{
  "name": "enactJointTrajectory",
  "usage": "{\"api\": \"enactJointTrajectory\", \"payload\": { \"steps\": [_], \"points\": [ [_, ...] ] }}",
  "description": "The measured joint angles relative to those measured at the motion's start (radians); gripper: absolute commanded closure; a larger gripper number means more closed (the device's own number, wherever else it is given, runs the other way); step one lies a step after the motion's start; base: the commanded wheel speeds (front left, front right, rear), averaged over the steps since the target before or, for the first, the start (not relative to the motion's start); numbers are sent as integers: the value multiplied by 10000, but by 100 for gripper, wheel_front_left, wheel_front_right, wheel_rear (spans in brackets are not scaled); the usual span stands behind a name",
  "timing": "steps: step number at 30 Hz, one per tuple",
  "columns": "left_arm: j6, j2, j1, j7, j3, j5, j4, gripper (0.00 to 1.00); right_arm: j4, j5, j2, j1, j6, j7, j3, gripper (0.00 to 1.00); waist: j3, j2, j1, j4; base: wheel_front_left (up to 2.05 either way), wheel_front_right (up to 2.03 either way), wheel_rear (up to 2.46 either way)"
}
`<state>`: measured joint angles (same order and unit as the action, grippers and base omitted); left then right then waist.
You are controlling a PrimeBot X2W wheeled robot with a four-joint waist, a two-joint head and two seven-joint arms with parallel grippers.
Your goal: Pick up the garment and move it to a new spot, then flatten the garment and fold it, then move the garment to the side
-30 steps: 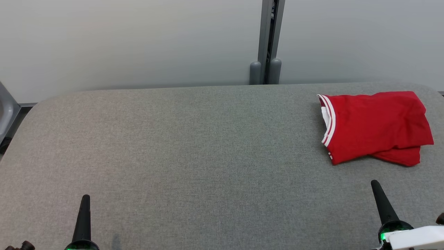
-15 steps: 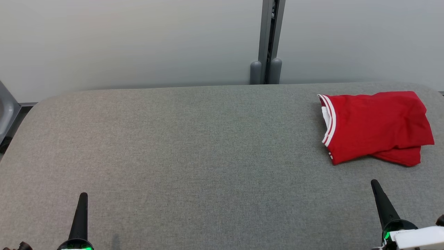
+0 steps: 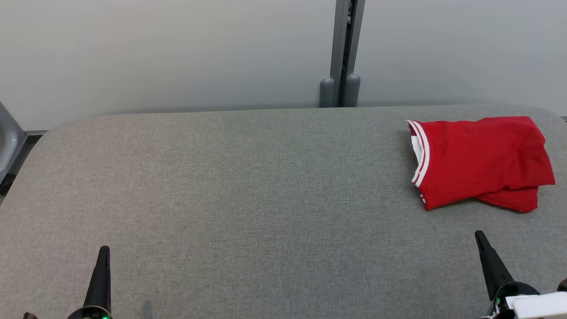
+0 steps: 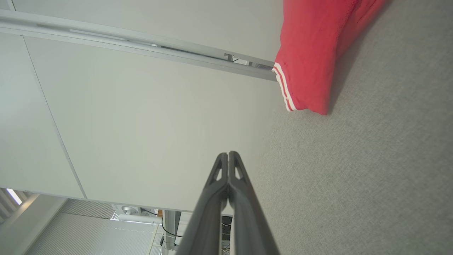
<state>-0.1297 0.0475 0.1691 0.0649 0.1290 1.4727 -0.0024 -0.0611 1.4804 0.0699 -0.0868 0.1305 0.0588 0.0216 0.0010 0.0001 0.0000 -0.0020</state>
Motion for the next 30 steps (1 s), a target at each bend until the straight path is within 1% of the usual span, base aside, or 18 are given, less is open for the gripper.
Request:
{"api": "enactJointTrajectory", "payload": {
  "steps": [25,30],
  "points": [
    [0,10,93,479,115,1735,-341,100,226,1503,-151,-84,0,468,240,100,19,0,0,22,0,0,0],
    [0,10,95,479,115,1745,-343,100,228,1503,-159,-102,0,472,251,100,19,0,0,22,0,0,0]
  ]
}}
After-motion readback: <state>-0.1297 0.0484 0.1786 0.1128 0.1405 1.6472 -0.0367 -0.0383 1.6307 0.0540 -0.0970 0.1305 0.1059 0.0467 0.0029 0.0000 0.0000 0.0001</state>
